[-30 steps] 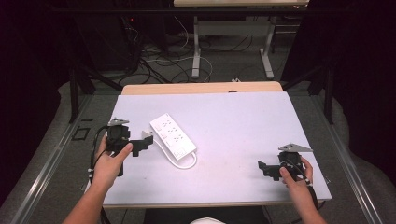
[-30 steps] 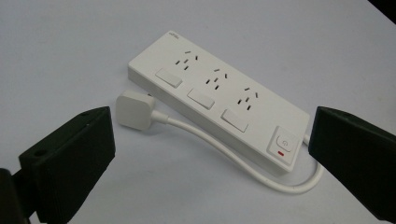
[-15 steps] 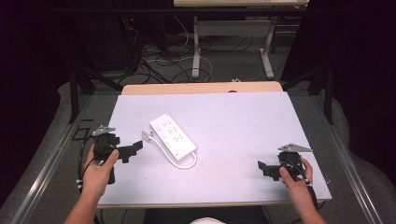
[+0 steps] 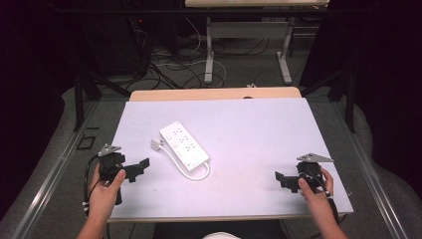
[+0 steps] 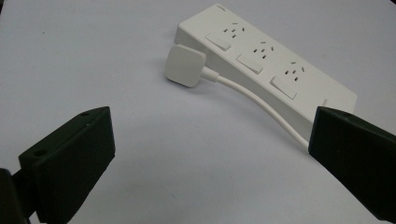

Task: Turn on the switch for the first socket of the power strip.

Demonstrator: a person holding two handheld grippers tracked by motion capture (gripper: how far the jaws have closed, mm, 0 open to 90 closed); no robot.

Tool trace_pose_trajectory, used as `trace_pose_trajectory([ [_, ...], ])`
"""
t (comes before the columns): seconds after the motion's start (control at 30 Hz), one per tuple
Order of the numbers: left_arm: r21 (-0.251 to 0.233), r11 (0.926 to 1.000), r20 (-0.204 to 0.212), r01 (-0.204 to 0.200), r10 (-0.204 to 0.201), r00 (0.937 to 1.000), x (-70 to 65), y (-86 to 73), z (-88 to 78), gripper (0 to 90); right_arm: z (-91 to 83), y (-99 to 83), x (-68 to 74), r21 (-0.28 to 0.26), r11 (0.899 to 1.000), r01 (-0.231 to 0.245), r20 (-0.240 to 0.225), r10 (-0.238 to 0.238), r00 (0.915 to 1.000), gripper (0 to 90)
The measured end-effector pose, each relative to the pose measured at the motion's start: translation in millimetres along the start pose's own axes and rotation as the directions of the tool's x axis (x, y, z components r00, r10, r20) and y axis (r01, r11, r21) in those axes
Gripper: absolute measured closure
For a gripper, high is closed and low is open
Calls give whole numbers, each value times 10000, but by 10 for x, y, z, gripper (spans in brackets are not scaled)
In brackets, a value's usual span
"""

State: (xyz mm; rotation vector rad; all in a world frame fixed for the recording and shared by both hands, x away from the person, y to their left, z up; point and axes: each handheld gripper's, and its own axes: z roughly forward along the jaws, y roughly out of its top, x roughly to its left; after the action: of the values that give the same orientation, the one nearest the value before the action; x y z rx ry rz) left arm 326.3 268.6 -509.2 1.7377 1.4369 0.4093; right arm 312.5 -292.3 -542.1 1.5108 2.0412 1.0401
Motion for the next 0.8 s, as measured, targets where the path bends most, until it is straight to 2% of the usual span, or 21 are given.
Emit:
trace_pose_trajectory([
  [0.17,-24,9997,-102,-236,236,9997,28,-75,16,3,-1,0,1,15,10000,7,-1,-7,10000,2],
  [0.3,-68,9996,-129,-278,277,9995,46,-119,35,3,-1,0,0,30,10000,-2,0,2,10000,2],
  [0.47,-141,9998,-80,-115,114,9999,73,-179,61,3,0,0,-7,-8,10000,45,0,-45,10000,2],
  [0.53,-80,9998,-154,-208,207,9997,95,-199,62,3,0,0,-9,-20,10000,61,1,-61,10000,2],
  [0.67,-83,9999,-168,-91,90,9998,123,-241,84,4,-7,-2,-17,7,10000,38,48,-38,10000,2],
  [0.8,-58,9999,-250,-151,150,9996,141,-268,105,4,-13,-2,-27,-5,10000,53,52,-53,10000,2],
])
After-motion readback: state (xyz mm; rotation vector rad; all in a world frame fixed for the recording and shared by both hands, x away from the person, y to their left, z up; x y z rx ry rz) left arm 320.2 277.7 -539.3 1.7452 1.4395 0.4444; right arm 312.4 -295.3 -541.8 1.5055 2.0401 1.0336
